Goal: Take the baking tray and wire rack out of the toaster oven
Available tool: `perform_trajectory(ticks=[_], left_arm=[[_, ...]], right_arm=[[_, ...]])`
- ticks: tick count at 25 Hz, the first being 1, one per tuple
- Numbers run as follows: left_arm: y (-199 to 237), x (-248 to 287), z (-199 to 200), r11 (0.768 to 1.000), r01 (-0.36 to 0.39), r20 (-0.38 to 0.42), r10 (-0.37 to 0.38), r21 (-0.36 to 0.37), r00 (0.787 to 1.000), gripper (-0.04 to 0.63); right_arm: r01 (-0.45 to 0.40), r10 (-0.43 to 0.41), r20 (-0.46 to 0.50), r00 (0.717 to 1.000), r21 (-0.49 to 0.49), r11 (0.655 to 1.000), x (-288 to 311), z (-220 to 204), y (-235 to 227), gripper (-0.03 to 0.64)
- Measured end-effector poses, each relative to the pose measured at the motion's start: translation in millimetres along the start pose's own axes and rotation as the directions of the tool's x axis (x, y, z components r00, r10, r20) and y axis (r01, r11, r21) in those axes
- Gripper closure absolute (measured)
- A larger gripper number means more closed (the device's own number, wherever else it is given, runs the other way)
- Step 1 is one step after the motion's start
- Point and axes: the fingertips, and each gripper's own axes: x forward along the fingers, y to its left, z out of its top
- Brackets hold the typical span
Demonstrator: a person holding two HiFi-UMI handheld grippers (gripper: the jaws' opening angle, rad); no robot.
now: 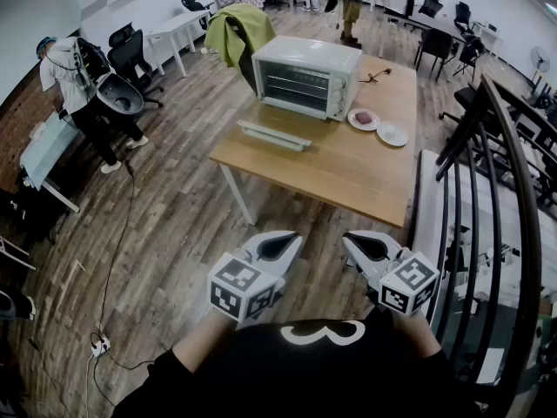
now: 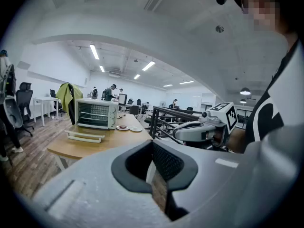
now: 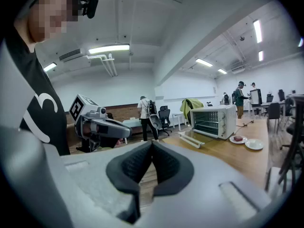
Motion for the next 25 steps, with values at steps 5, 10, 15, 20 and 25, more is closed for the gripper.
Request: perform_trajectory(ticks=[5, 10, 15, 20, 25], left_arm=[[13, -10, -4, 1.000, 0.006, 0.002, -0.006, 0.004, 1.000, 0.584], [24, -27, -10, 1.000, 0.008, 0.014, -0.008, 0.012, 1.000, 0.584], [37, -39, -21, 1.000, 0.001, 0.017, -0.001, 0.009, 1.000, 0.584], [55, -39, -24, 1.000, -0.013, 0.015, 0.013, -0.010, 1.000, 0.584], [80, -25, -28, 0.999, -0.024, 0.005, 0.024, -0.029, 1.000, 0.584]], right_arm=[[-0.004, 0.004, 0.010, 1.000, 0.005, 1.000, 16, 2, 10, 0.614], [0.000, 0.000, 0.003, 1.000, -0.024, 1.000, 30, -1, 25, 0.614], [0.036, -0.036, -0.004, 0.999, 0.022, 0.999, 44, -13, 26, 0.614], [0.036, -0.035, -0.018, 0.999, 0.048, 0.998, 60, -16, 22, 0.614], [0.019, -0.018, -0.017, 1.000, 0.068, 0.998, 86, -20, 4, 0.614]])
